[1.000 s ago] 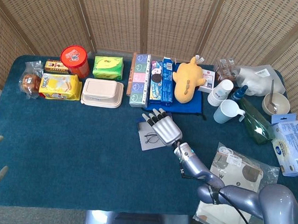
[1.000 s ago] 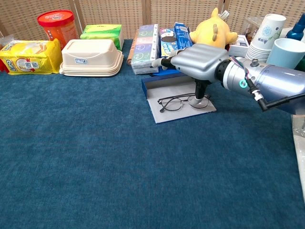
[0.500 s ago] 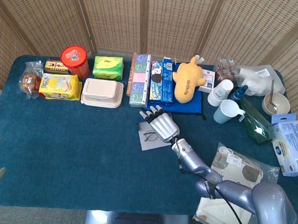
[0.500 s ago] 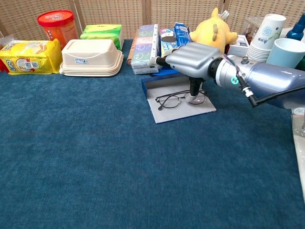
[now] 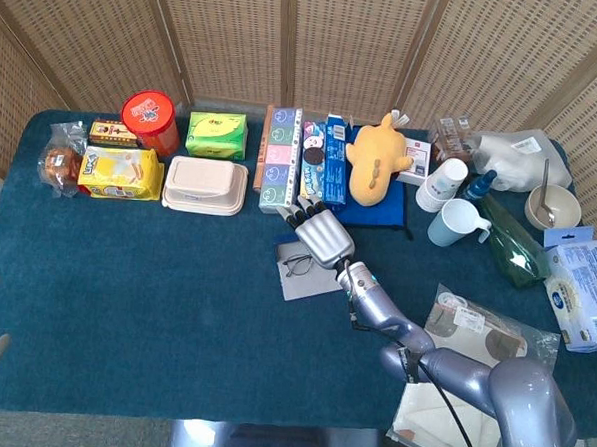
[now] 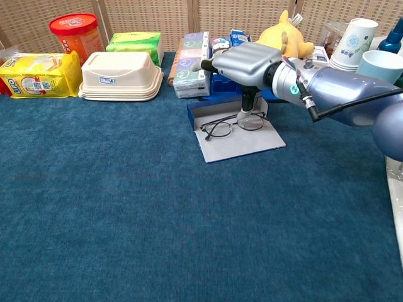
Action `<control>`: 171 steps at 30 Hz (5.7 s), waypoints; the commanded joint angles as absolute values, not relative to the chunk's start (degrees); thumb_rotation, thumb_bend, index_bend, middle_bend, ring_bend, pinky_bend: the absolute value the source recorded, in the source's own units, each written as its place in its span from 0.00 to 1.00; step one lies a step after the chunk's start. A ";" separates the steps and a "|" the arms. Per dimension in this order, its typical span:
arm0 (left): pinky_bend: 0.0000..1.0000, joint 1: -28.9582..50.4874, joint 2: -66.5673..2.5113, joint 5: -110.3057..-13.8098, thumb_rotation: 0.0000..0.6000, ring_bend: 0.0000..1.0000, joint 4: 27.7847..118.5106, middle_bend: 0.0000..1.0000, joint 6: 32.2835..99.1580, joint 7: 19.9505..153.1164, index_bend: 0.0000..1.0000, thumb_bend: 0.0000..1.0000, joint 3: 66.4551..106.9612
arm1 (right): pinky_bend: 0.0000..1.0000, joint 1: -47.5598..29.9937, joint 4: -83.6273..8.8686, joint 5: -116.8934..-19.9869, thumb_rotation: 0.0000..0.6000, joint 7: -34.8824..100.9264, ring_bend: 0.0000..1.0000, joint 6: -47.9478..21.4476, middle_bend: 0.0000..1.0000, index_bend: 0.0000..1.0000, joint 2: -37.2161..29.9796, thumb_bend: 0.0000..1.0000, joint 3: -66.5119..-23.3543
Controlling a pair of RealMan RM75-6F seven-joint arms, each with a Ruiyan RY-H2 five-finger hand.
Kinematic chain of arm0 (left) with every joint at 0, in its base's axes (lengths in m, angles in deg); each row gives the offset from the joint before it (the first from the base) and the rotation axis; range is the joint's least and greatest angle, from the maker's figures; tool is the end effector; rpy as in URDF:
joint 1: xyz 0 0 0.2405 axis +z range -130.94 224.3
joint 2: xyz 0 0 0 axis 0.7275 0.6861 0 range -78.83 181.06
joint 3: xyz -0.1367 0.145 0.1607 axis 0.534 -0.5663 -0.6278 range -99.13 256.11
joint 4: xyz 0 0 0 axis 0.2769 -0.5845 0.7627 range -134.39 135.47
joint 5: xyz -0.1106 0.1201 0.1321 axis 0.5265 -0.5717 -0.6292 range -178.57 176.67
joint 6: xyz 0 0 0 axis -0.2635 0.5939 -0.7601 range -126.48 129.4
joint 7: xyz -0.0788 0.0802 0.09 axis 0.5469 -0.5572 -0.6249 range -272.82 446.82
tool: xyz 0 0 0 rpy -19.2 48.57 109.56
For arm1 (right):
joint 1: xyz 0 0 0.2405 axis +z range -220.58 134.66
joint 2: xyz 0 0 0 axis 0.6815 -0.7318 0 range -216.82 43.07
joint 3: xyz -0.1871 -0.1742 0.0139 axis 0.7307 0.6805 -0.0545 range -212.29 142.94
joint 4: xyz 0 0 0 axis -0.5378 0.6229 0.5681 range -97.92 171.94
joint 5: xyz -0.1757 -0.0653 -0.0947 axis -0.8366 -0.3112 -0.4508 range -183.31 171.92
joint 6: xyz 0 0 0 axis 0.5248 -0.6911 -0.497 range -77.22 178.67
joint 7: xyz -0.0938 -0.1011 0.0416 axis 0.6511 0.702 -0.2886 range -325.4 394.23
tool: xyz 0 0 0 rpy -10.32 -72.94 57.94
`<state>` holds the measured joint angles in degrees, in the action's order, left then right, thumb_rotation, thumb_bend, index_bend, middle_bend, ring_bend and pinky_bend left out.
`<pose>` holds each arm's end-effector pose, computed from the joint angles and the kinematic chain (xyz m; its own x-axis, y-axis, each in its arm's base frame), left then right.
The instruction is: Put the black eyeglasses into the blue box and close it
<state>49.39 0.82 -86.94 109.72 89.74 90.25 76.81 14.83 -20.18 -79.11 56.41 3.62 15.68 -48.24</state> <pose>-0.2904 0.1240 0.2036 0.2914 0.0667 0.9543 0.9461 0.1274 -0.2978 -0.0773 -0.4139 -0.0640 0.6883 0.0031 0.7254 -0.5930 -0.5736 0.5651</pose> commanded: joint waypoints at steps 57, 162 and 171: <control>0.00 48.95 0.07 -86.57 0.97 0.08 109.13 0.11 88.29 90.40 0.12 0.28 76.96 | 0.15 16.90 -21.87 -71.42 1.00 61.93 0.09 4.62 0.17 0.00 15.82 0.00 -48.73; 0.00 47.48 -1.63 -88.52 0.98 0.08 109.45 0.10 86.17 89.85 0.10 0.28 75.72 | 0.17 25.69 -76.30 -42.82 0.44 64.84 0.20 5.67 0.28 0.19 -17.65 0.15 -25.96; 0.00 47.75 -1.69 -88.64 0.98 0.08 109.90 0.10 86.37 89.43 0.09 0.28 75.43 | 0.17 24.59 -78.25 -45.73 0.44 64.27 0.20 7.20 0.29 0.19 -17.95 0.15 -25.30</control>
